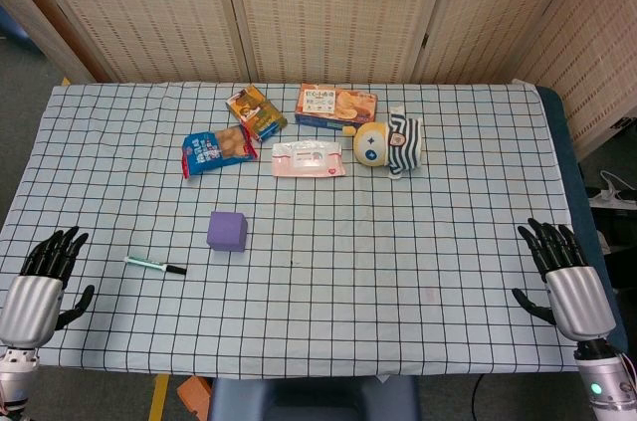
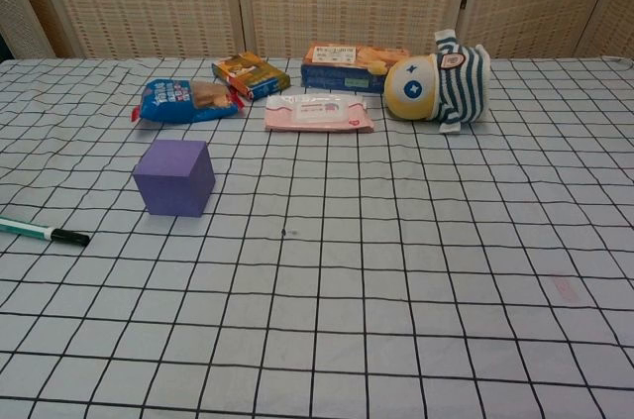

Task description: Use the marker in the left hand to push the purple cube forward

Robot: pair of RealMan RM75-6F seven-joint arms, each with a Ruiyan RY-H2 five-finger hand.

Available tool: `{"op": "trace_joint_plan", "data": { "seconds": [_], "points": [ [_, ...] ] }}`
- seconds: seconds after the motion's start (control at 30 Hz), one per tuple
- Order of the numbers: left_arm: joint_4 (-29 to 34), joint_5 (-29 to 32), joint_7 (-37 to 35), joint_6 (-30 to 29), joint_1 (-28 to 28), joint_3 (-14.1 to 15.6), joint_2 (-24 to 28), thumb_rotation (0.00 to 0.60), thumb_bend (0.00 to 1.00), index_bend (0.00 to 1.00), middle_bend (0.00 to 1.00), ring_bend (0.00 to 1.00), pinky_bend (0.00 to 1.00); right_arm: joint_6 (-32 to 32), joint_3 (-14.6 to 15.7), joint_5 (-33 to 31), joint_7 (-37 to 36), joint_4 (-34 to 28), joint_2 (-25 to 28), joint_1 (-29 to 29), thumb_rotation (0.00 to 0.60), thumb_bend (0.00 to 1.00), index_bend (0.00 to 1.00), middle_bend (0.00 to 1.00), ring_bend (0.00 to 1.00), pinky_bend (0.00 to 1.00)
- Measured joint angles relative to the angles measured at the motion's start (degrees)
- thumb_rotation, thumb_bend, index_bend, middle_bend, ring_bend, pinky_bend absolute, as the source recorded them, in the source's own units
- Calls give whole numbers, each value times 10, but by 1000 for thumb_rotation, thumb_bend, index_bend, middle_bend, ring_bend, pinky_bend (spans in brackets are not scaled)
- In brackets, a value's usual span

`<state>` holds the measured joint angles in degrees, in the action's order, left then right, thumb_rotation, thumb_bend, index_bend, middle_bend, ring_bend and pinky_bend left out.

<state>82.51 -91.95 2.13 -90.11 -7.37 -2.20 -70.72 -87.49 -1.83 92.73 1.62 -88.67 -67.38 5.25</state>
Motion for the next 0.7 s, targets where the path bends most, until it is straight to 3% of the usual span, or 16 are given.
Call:
{"op": "trace_joint_plan", "data": {
  "seconds": [0.33,0.47,0.53,0.6,0.7],
  "points": [
    [-6,-10,13,29,-12,5,-13,600,398,6,23,0,94,-15,-1,0,-4,-7,7,-7,600,119,0,0,0,0],
    [-12,-6,19,74,-31,8,-18,600,416,123,172,5,67,-13,-1,-2,-3,-7,8,-7,600,119,0,0,0,0],
    [-19,-5,25,103,-47,9,-25,600,416,152,265,58,68,-10,-1,-5,0,-7,7,-7,600,119,0,0,0,0],
    [-30,-2,32,127,-61,9,-35,600,417,160,320,183,193,-7,-2,-8,3,-7,6,-7,600,119,0,0,0,0],
    [-56,3,46,158,-83,7,-57,600,420,161,313,462,635,-3,-3,-12,9,-7,5,-6,600,119,0,0,0,0]
  ]
}}
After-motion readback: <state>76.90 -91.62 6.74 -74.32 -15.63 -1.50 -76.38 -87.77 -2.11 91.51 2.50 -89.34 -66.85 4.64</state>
